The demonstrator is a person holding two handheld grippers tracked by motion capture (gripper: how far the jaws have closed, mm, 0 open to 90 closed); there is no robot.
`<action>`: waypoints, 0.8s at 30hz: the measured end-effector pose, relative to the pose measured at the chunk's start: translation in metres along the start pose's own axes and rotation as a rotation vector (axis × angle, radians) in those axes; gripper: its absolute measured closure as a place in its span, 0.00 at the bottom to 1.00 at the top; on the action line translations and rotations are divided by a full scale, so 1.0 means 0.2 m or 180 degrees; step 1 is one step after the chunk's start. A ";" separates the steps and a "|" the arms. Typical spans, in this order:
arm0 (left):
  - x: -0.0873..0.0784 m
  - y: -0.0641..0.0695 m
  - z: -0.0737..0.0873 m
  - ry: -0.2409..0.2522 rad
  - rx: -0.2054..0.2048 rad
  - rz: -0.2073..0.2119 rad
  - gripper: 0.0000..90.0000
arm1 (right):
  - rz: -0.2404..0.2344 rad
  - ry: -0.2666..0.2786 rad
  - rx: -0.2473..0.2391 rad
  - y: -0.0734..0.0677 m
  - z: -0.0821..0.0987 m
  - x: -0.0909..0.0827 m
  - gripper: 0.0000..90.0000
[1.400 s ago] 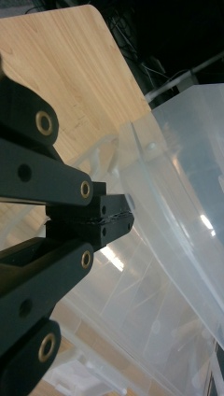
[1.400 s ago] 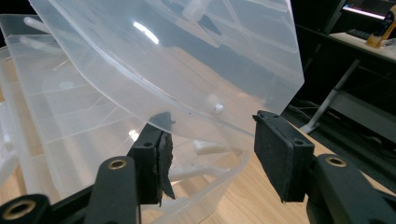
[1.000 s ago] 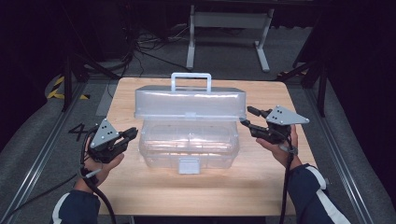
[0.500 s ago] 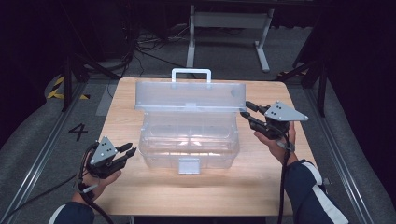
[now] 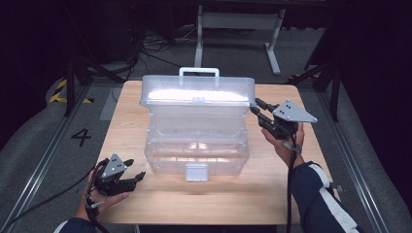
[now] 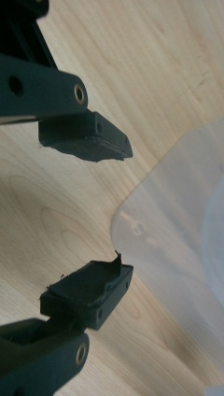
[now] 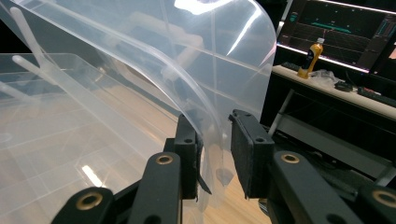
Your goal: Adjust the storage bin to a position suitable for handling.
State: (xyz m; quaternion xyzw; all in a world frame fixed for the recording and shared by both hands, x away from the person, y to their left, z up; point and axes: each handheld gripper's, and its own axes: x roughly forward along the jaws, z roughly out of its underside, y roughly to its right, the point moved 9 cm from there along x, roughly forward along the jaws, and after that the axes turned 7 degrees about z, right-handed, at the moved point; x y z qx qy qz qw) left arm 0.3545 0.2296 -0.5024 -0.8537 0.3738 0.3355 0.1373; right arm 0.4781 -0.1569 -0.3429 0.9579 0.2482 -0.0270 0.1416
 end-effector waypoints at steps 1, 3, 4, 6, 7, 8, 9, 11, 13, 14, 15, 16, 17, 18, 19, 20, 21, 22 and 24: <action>0.00 0.00 0.00 0.0000 0.0000 0.0000 0.41 | 0.0000 0.0000 0.0000 0.00 0.00 0.00 0.81; 0.01 0.00 0.03 -0.0073 0.0000 -0.0003 0.39 | 0.0059 0.0013 0.0023 0.01 -0.01 0.02 0.83; 0.01 -0.01 0.03 -0.0081 0.0005 -0.0019 0.39 | 0.0059 0.0013 0.0023 0.01 -0.01 0.02 0.83; 0.02 -0.01 0.06 -0.0134 -0.0015 -0.0032 0.38 | 0.0104 0.0025 0.0045 0.02 -0.02 0.03 0.85; 0.03 -0.01 0.07 -0.0176 -0.0006 -0.0056 0.36 | 0.0159 0.0034 0.0070 0.03 -0.02 0.04 0.86; 0.03 -0.01 0.09 -0.0229 -0.0010 -0.0083 0.36 | 0.0159 0.0034 0.0070 0.03 -0.02 0.04 0.86; 0.04 -0.01 0.10 -0.0269 -0.0031 -0.0090 0.35 | 0.0178 0.0028 0.0055 0.03 -0.03 0.04 0.86; 0.06 -0.01 0.12 -0.0289 -0.0074 -0.0097 0.34 | 0.0214 0.0031 0.0061 0.04 -0.04 0.06 0.87; 0.06 -0.02 0.13 -0.0318 -0.0057 -0.0085 0.32 | 0.0237 0.0042 0.0085 0.05 -0.05 0.07 0.88; 0.06 -0.03 0.13 -0.0318 -0.0092 -0.0100 0.30 | 0.0265 0.0042 0.0101 0.06 -0.06 0.09 0.90; 0.07 -0.03 0.13 -0.0309 -0.0107 -0.0094 0.29 | 0.0284 0.0049 0.0105 0.07 -0.06 0.10 0.90; 0.07 -0.03 0.13 -0.0309 -0.0107 -0.0094 0.28 | 0.0284 0.0049 0.0105 0.07 -0.06 0.10 0.90; 0.07 -0.03 0.14 -0.0337 -0.0136 -0.0085 0.28 | 0.0289 0.0047 0.0110 0.07 -0.06 0.11 0.90; 0.07 -0.03 0.15 -0.0340 -0.0160 -0.0076 0.26 | 0.0296 0.0046 0.0114 0.08 -0.07 0.12 0.91; 0.08 -0.04 0.16 -0.0386 -0.0143 -0.0075 0.25 | 0.0307 0.0047 0.0114 0.09 -0.07 0.12 0.91; 0.09 -0.03 0.17 -0.0387 -0.0210 -0.0052 0.24 | 0.0305 0.0041 0.0122 0.09 -0.07 0.13 0.92; 0.09 -0.04 0.17 -0.0423 -0.0154 -0.0049 0.24 | 0.0308 0.0033 0.0140 0.10 -0.07 0.14 0.92; 0.09 -0.03 0.18 -0.0432 -0.0182 -0.0049 0.23 | 0.0308 0.0022 0.0144 0.10 -0.08 0.15 0.92; 0.10 -0.03 0.18 -0.0414 -0.0204 -0.0014 0.22 | 0.0332 0.0000 0.0172 0.11 -0.08 0.16 0.93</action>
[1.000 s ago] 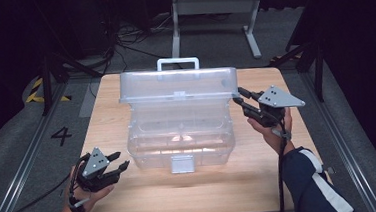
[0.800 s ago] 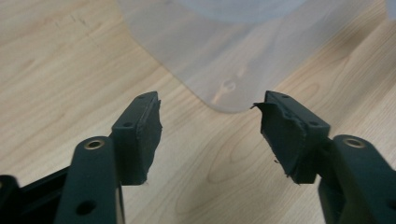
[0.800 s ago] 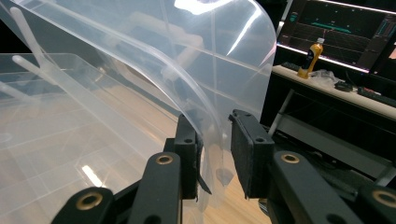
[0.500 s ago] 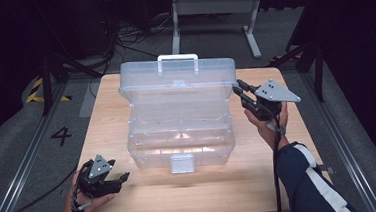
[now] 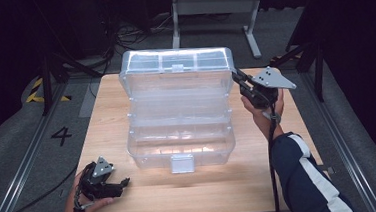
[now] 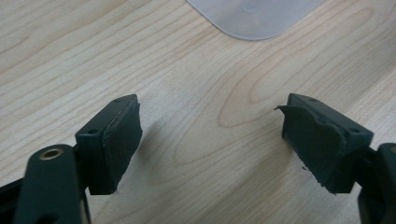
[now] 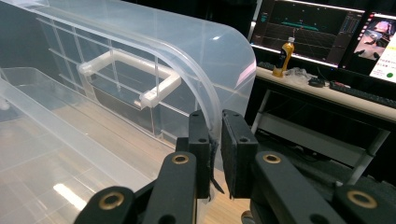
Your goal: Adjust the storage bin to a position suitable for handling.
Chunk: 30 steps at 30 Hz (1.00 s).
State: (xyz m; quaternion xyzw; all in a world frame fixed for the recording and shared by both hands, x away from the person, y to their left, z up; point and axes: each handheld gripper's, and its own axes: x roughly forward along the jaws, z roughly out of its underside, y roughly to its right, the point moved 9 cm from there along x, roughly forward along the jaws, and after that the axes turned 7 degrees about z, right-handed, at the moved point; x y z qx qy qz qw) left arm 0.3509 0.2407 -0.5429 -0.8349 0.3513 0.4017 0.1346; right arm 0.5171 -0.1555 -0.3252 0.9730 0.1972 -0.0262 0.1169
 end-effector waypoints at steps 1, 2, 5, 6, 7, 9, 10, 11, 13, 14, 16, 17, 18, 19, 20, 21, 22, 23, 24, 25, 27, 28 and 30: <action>0.00 -0.01 0.00 -0.0017 0.0035 -0.0005 0.22 | 0.0011 -0.0005 -0.0003 0.00 0.00 0.01 0.93; 0.00 -0.01 0.00 -0.0017 0.0035 -0.0005 0.22 | 0.0011 -0.0005 -0.0003 0.00 0.00 0.01 0.93; 0.00 -0.01 0.01 0.0038 -0.0060 0.0070 0.20 | 0.0007 -0.0034 -0.0010 0.02 -0.01 0.03 0.93; 0.01 -0.01 0.01 0.0056 -0.0095 0.0085 0.19 | -0.0002 -0.0048 0.0007 0.02 -0.01 0.03 0.93; 0.01 -0.01 0.01 0.0056 -0.0095 0.0085 0.18 | -0.0002 -0.0048 0.0007 0.02 -0.01 0.03 0.93; 0.01 -0.02 0.01 0.0104 -0.0068 0.0063 0.17 | -0.0009 -0.0068 -0.0006 0.02 -0.01 0.04 0.93; 0.01 -0.01 0.01 0.0138 -0.0106 0.0071 0.17 | -0.0008 -0.0070 -0.0003 0.02 -0.02 0.04 0.93; 0.01 -0.01 0.01 0.0155 -0.0100 0.0067 0.17 | -0.0018 -0.0081 0.0001 0.03 -0.02 0.05 0.93; 0.02 0.00 0.01 0.0194 -0.0145 0.0079 0.16 | -0.0019 -0.0093 0.0018 0.03 -0.02 0.06 0.93; 0.02 0.00 0.02 0.0191 -0.0147 0.0080 0.16 | -0.0033 -0.0100 0.0036 0.04 -0.02 0.07 0.93; 0.02 0.00 0.02 0.0192 -0.0147 0.0080 0.16 | -0.0050 -0.0116 0.0048 0.04 -0.02 0.08 0.93; 0.02 -0.01 0.01 0.0200 -0.0111 0.0069 0.16 | -0.0050 -0.0116 0.0048 0.04 -0.02 0.08 0.93; 0.02 -0.01 0.01 0.0193 -0.0096 0.0067 0.16 | -0.0055 -0.0133 0.0052 0.05 -0.03 0.09 0.93; 0.02 -0.01 0.01 0.0192 -0.0110 0.0075 0.16 | -0.0052 -0.0137 0.0057 0.05 -0.03 0.09 0.93; 0.02 0.00 0.01 0.0186 -0.0129 0.0085 0.16 | -0.0053 -0.0145 0.0049 0.05 -0.03 0.10 0.93; 0.02 -0.01 0.01 0.0189 -0.0087 0.0085 0.16 | -0.0058 -0.0166 0.0057 0.06 -0.03 0.11 0.93; 0.02 -0.01 0.01 0.0180 -0.0072 0.0083 0.16 | -0.0066 -0.0176 0.0082 0.06 -0.03 0.12 0.93; 0.02 -0.01 0.01 0.0180 -0.0072 0.0083 0.16 | -0.0066 -0.0176 0.0082 0.06 -0.03 0.12 0.93; 0.02 -0.01 0.01 0.0179 -0.0072 0.0083 0.16 | -0.0066 -0.0181 0.0092 0.06 -0.03 0.12 0.93; 0.02 -0.01 0.01 0.0167 -0.0071 0.0081 0.16 | -0.0075 -0.0189 0.0128 0.06 -0.03 0.14 0.93; 0.02 -0.01 0.01 0.0167 -0.0072 0.0082 0.16 | -0.0094 -0.0213 0.0139 0.07 -0.03 0.15 0.93; 0.02 -0.02 0.01 0.0169 -0.0049 0.0074 0.16 | -0.0099 -0.0218 0.0150 0.08 -0.04 0.16 0.94; 0.02 -0.02 0.01 0.0183 -0.0048 0.0071 0.16 | -0.0112 -0.0238 0.0166 0.08 -0.04 0.17 0.93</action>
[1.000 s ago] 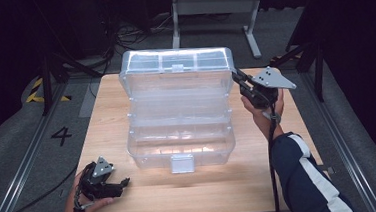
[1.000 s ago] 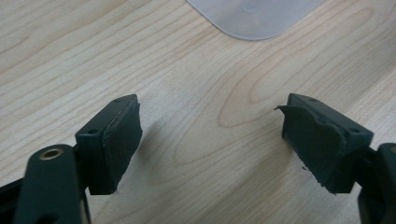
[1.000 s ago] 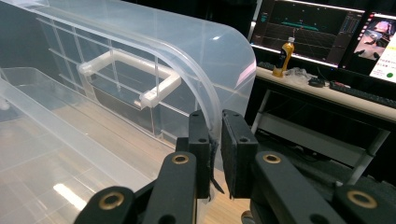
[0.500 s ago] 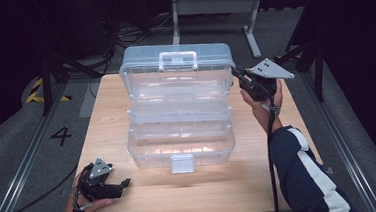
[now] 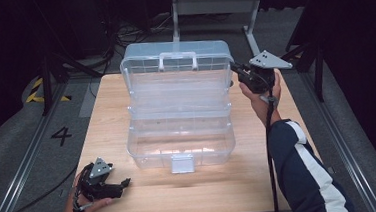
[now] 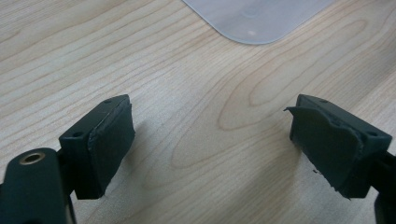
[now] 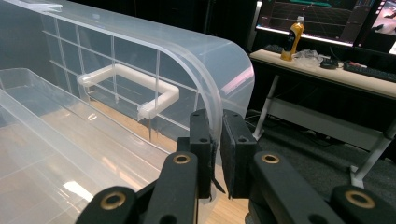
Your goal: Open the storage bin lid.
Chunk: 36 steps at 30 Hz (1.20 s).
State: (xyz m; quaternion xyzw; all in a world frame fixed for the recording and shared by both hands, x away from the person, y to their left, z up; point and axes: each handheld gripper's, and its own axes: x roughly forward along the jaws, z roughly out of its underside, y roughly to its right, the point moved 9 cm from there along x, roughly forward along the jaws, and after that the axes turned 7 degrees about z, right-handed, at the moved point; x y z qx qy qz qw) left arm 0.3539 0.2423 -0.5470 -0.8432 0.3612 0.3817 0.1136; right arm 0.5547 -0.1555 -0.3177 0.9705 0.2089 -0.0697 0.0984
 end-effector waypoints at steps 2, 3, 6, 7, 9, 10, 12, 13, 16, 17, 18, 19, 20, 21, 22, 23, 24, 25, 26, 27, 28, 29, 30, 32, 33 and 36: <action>0.00 0.00 0.00 -0.0001 0.0001 0.0011 0.15 | -0.0011 -0.0016 0.0012 0.00 0.00 0.01 0.93; 0.00 0.00 0.00 -0.0001 0.0003 0.0010 0.15 | -0.0013 -0.0028 0.0017 0.01 0.00 0.02 0.93; 0.00 0.00 0.00 -0.0001 0.0003 0.0010 0.15 | -0.0024 -0.0034 0.0025 0.01 0.00 0.03 0.93; 0.00 0.00 0.00 -0.0002 0.0003 0.0010 0.15 | -0.0025 -0.0042 0.0025 0.02 0.00 0.03 0.93; 0.00 0.00 0.00 -0.0003 -0.0004 0.0018 0.15 | -0.0034 -0.0059 0.0042 0.02 -0.01 0.05 0.93; 0.00 0.00 0.00 -0.0001 -0.0001 0.0017 0.15 | -0.0039 -0.0070 0.0051 0.02 -0.01 0.05 0.93; 0.00 0.00 0.00 -0.0006 0.0000 0.0001 0.15 | -0.0030 -0.0103 0.0027 0.03 -0.01 0.08 0.93; 0.01 0.00 0.00 -0.0008 -0.0030 0.0023 0.15 | -0.0032 -0.0118 0.0018 0.04 -0.01 0.08 0.93; 0.01 -0.01 -0.01 -0.0019 -0.0005 0.0012 0.15 | -0.0047 -0.0142 0.0059 0.05 -0.01 0.10 0.93; 0.01 0.00 -0.01 -0.0021 -0.0038 0.0022 0.15 | -0.0048 -0.0147 0.0053 0.05 -0.01 0.11 0.93; 0.01 0.00 -0.01 -0.0021 -0.0038 0.0022 0.15 | -0.0045 -0.0155 0.0044 0.05 -0.01 0.12 0.93; 0.01 0.00 -0.01 -0.0020 -0.0043 0.0022 0.15 | -0.0049 -0.0168 0.0048 0.06 -0.01 0.12 0.93; 0.01 0.00 -0.01 -0.0019 -0.0041 0.0021 0.15 | -0.0049 -0.0168 0.0048 0.06 -0.01 0.12 0.93; 0.01 0.00 -0.01 -0.0007 -0.0033 0.0014 0.15 | -0.0041 -0.0176 0.0060 0.06 -0.01 0.14 0.93; 0.01 0.00 -0.01 -0.0007 -0.0033 0.0014 0.15 | -0.0043 -0.0187 0.0074 0.06 -0.01 0.14 0.93; 0.01 0.00 -0.01 -0.0008 -0.0029 0.0018 0.15 | -0.0038 -0.0193 0.0075 0.07 -0.01 0.15 0.93; 0.01 0.00 -0.01 -0.0008 -0.0029 0.0018 0.15 | -0.0038 -0.0193 0.0075 0.07 -0.01 0.15 0.93; 0.01 0.00 -0.01 -0.0009 -0.0028 0.0021 0.15 | -0.0034 -0.0202 0.0084 0.07 -0.01 0.15 0.92; 0.01 0.00 -0.01 -0.0008 -0.0026 0.0021 0.15 | -0.0024 -0.0218 0.0077 0.07 -0.01 0.17 0.92; 0.02 0.00 -0.01 -0.0001 -0.0012 0.0023 0.15 | -0.0018 -0.0219 0.0062 0.07 -0.01 0.17 0.92; 0.02 0.00 -0.01 -0.0005 -0.0023 0.0021 0.15 | -0.0015 -0.0217 0.0076 0.08 0.00 0.18 0.92; 0.02 0.00 -0.01 -0.0004 -0.0023 0.0022 0.15 | -0.0022 -0.0218 0.0101 0.08 0.00 0.19 0.92; 0.02 0.00 -0.01 -0.0002 -0.0013 0.0022 0.15 | -0.0034 -0.0229 0.0115 0.08 0.00 0.20 0.92; 0.02 0.00 -0.01 -0.0002 -0.0013 0.0023 0.15 | -0.0032 -0.0252 0.0123 0.09 0.00 0.21 0.92; 0.02 0.00 -0.01 -0.0004 -0.0026 0.0023 0.15 | -0.0025 -0.0270 0.0118 0.09 0.00 0.23 0.92; 0.02 0.00 -0.01 -0.0005 -0.0030 0.0021 0.15 | -0.0022 -0.0296 0.0135 0.10 0.00 0.24 0.92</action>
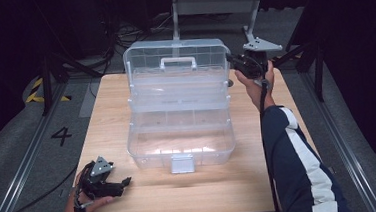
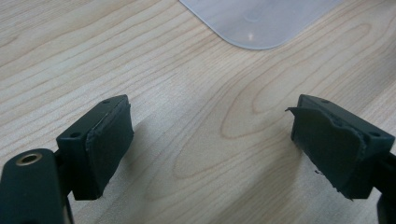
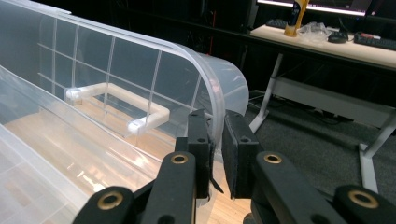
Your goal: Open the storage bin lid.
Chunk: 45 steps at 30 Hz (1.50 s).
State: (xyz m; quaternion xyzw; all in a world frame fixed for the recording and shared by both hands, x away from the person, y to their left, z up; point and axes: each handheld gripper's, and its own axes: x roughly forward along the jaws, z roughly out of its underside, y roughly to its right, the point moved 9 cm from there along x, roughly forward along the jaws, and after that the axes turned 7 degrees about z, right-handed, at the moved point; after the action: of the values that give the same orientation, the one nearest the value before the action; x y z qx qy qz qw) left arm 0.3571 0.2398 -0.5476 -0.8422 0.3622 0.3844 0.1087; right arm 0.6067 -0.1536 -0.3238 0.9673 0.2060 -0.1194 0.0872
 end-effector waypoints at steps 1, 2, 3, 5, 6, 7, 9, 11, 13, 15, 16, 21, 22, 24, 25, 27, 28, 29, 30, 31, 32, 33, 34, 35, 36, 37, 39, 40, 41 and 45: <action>0.00 0.00 0.00 0.0006 0.0022 -0.0007 0.15 | -0.0006 -0.0023 0.0017 0.01 0.00 0.02 0.92; 0.00 0.00 0.00 -0.0006 0.0016 0.0005 0.15 | -0.0017 -0.0046 0.0058 0.01 0.01 0.03 0.92; 0.00 -0.01 0.00 -0.0016 0.0037 0.0000 0.14 | -0.0026 -0.0073 0.0088 0.02 0.01 0.05 0.92; 0.00 -0.01 0.00 -0.0013 0.0045 0.0000 0.14 | -0.0028 -0.0085 0.0095 0.02 0.01 0.06 0.92; 0.00 -0.01 0.00 -0.0014 0.0041 0.0002 0.14 | -0.0027 -0.0110 0.0091 0.03 0.01 0.07 0.92; 0.00 -0.01 0.00 -0.0020 0.0040 0.0005 0.14 | -0.0027 -0.0131 0.0097 0.03 0.01 0.08 0.91; 0.00 -0.01 0.00 -0.0021 0.0042 0.0006 0.14 | -0.0013 -0.0163 0.0092 0.04 0.02 0.11 0.91; 0.00 -0.01 0.00 -0.0022 0.0043 0.0002 0.14 | -0.0016 -0.0185 0.0112 0.05 0.02 0.13 0.91; 0.00 -0.01 0.00 -0.0024 0.0052 0.0009 0.14 | -0.0012 -0.0185 0.0109 0.05 0.03 0.14 0.91; 0.00 -0.01 -0.01 -0.0025 0.0056 0.0003 0.14 | -0.0013 -0.0203 0.0133 0.05 0.03 0.15 0.91; 0.00 -0.01 0.00 -0.0025 0.0054 0.0004 0.14 | -0.0017 -0.0218 0.0163 0.06 0.04 0.17 0.91; 0.00 -0.01 -0.01 -0.0027 0.0061 0.0007 0.14 | -0.0017 -0.0261 0.0195 0.07 0.05 0.21 0.91; 0.00 -0.01 -0.01 -0.0033 0.0063 0.0003 0.14 | -0.0006 -0.0272 0.0183 0.07 0.06 0.22 0.91; 0.00 -0.01 -0.01 -0.0030 0.0063 0.0001 0.14 | 0.0002 -0.0278 0.0205 0.08 0.07 0.24 0.90; 0.00 -0.01 -0.01 -0.0030 0.0063 0.0001 0.14 | 0.0002 -0.0278 0.0205 0.08 0.07 0.24 0.90; 0.00 -0.01 -0.01 -0.0031 0.0061 0.0005 0.14 | 0.0026 -0.0277 0.0219 0.08 0.08 0.27 0.90; 0.00 -0.01 -0.01 -0.0031 0.0060 0.0005 0.14 | 0.0026 -0.0277 0.0219 0.08 0.08 0.27 0.90; 0.00 -0.01 0.00 -0.0038 0.0057 0.0005 0.14 | 0.0021 -0.0284 0.0231 0.09 0.09 0.28 0.90; 0.00 0.00 0.00 -0.0037 0.0030 0.0030 0.14 | 0.0023 -0.0300 0.0244 0.09 0.09 0.28 0.90; 0.01 0.00 -0.01 -0.0021 0.0029 0.0031 0.14 | 0.0022 -0.0306 0.0247 0.09 0.10 0.29 0.90; 0.00 -0.01 -0.01 -0.0029 0.0030 0.0018 0.14 | 0.0026 -0.0319 0.0250 0.09 0.10 0.30 0.90; 0.01 -0.01 -0.01 -0.0025 0.0029 0.0023 0.14 | 0.0021 -0.0321 0.0264 0.09 0.11 0.31 0.90; 0.01 -0.01 -0.01 -0.0014 0.0022 0.0026 0.14 | 0.0015 -0.0331 0.0289 0.10 0.11 0.32 0.90; 0.01 -0.01 -0.01 -0.0024 0.0047 0.0013 0.14 | 0.0001 -0.0327 0.0333 0.10 0.12 0.33 0.90; 0.01 -0.01 -0.01 -0.0011 0.0041 0.0008 0.14 | -0.0019 -0.0342 0.0375 0.10 0.13 0.33 0.90; 0.01 -0.01 -0.01 -0.0027 0.0040 0.0012 0.14 | -0.0014 -0.0347 0.0370 0.11 0.13 0.34 0.90; 0.01 -0.01 -0.01 -0.0008 0.0025 0.0013 0.14 | 0.0005 -0.0378 0.0337 0.10 0.14 0.35 0.89; 0.01 -0.01 -0.01 -0.0014 0.0022 0.0014 0.14 | 0.0022 -0.0396 0.0326 0.10 0.14 0.36 0.89; 0.01 -0.01 -0.01 -0.0010 0.0037 0.0009 0.14 | 0.0033 -0.0407 0.0321 0.10 0.14 0.36 0.89; 0.01 -0.01 -0.01 -0.0008 0.0039 0.0018 0.14 | 0.0044 -0.0427 0.0342 0.10 0.15 0.37 0.89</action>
State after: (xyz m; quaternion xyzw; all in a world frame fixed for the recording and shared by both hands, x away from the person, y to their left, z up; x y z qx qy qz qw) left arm 0.3610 0.2389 -0.5473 -0.8400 0.3667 0.3835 0.1133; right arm 0.6757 -0.1510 -0.3703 0.9618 0.1863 -0.1943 0.0496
